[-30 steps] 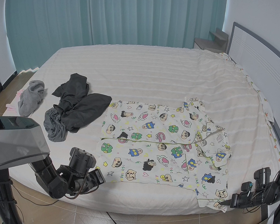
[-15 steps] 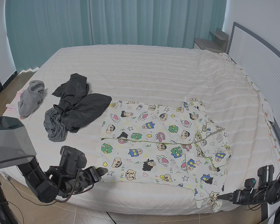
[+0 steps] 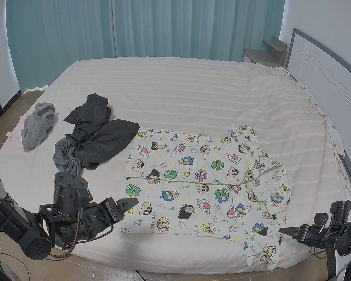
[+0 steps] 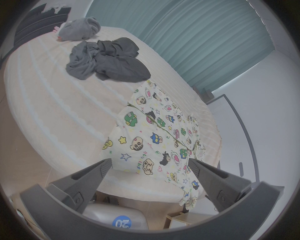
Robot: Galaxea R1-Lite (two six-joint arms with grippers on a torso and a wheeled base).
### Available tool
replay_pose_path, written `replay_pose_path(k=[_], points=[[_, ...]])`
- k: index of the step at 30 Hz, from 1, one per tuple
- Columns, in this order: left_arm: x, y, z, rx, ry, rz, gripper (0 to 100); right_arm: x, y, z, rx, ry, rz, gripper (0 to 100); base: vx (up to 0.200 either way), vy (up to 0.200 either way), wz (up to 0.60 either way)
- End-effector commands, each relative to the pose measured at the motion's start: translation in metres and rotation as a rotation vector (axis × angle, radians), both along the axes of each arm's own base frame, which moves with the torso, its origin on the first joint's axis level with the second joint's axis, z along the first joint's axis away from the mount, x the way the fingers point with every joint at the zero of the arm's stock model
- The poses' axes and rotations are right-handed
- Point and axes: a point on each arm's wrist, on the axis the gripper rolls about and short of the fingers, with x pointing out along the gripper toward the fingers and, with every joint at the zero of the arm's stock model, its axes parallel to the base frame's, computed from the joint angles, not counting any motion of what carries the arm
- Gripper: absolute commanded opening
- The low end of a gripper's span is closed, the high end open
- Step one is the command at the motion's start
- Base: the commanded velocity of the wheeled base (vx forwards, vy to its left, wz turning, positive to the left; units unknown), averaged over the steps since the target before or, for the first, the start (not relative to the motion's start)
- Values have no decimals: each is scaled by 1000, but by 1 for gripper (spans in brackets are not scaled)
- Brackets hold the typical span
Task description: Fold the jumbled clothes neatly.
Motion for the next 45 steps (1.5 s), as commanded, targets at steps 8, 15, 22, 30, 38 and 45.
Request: replay_pose_path(k=[8, 15, 22, 30, 38, 45], points=[[-6, 2, -1, -9, 13, -22, 100, 14, -1, 15, -6, -181, -32, 100, 200, 0, 0], [-8, 2, -3, -3, 24, -25, 100, 71, 7, 29, -94, -341, -60, 100, 200, 0, 0], [-10, 2, -4, 4, 24, -22, 100, 159, 16, 49, -134, -375, -80, 100, 57, 0, 0], [-12, 2, -7, 5, 36, -31, 100, 230, 23, 44, -45, -296, -138, 100, 0, 0, 0], [-15, 4, -10, -2, 18, -31, 100, 287, 33, 4, -58, -295, -149, 100, 0, 0, 0], [-16, 3, -12, -2, 18, -32, 100, 314, 32, 2, -70, -287, -177, 100, 0, 0, 0]])
